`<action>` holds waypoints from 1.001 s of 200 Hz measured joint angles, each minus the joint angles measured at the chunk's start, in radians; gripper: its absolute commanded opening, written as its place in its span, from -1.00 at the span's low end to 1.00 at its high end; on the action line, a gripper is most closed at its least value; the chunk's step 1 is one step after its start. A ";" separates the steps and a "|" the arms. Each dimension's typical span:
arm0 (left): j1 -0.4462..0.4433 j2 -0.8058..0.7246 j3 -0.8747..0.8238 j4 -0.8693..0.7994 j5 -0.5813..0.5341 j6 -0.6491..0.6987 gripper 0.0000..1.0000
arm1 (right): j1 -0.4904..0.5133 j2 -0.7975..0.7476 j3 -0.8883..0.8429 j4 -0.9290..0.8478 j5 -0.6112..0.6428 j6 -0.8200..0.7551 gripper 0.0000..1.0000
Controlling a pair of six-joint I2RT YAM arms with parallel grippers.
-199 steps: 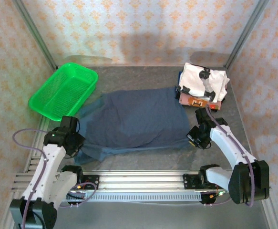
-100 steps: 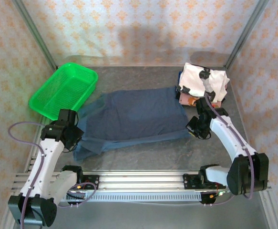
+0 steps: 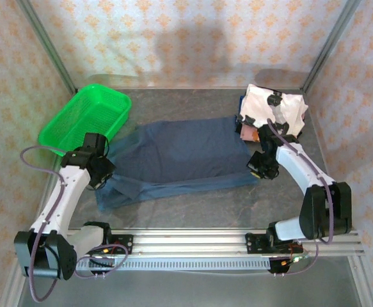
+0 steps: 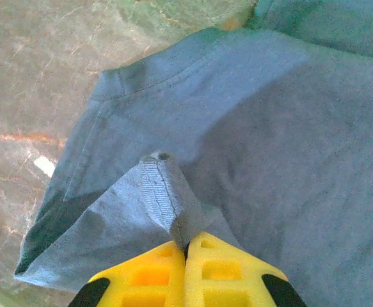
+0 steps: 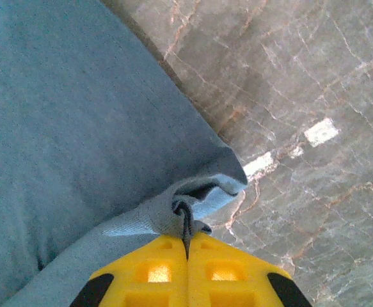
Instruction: Fold and stack the t-shirts
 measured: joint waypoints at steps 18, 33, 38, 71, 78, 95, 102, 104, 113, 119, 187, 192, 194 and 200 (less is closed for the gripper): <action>0.000 0.027 0.001 0.019 0.000 0.017 -1.00 | 0.000 0.025 0.013 0.003 0.007 -0.010 -1.00; 0.000 0.050 0.002 0.029 0.000 0.026 -1.00 | 0.000 0.050 0.026 0.007 0.013 -0.019 -1.00; 0.000 0.057 0.002 0.033 0.000 0.028 -1.00 | 0.000 0.058 0.030 0.010 0.015 -0.022 -1.00; 0.000 0.116 0.030 0.055 0.000 0.050 -1.00 | 0.000 0.109 0.056 0.023 0.022 -0.038 -1.00; 0.000 0.128 0.037 0.061 0.000 0.052 -1.00 | 0.000 0.118 0.059 0.027 0.023 -0.042 -1.00; 0.000 0.154 0.057 0.072 0.000 0.061 -1.00 | 0.000 0.139 0.066 0.032 0.028 -0.050 -1.00; 0.000 0.163 0.066 0.074 0.000 0.067 -1.00 | 0.000 0.147 0.071 0.032 0.029 -0.052 -1.00; 0.000 0.165 0.069 0.076 0.000 0.068 -1.00 | 0.000 0.149 0.073 0.032 0.029 -0.053 -1.00; 0.000 0.177 0.081 0.079 0.000 0.076 -1.00 | 0.000 0.159 0.080 0.033 0.029 -0.059 -1.00; 0.000 0.186 0.090 0.084 0.000 0.079 -1.00 | 0.000 0.165 0.086 0.034 0.031 -0.060 -1.00; 0.000 0.272 0.110 0.109 0.000 0.108 -1.00 | 0.000 0.232 0.119 0.056 0.037 -0.072 -1.00; 0.000 0.277 0.110 0.112 0.000 0.109 -1.00 | 0.000 0.237 0.121 0.056 0.039 -0.074 -1.00; 0.000 0.280 0.110 0.114 0.000 0.109 -1.00 | 0.000 0.239 0.122 0.056 0.039 -0.074 -1.00; 0.000 0.285 0.111 0.117 0.000 0.109 -1.00 | 0.000 0.246 0.125 0.059 0.040 -0.074 -0.99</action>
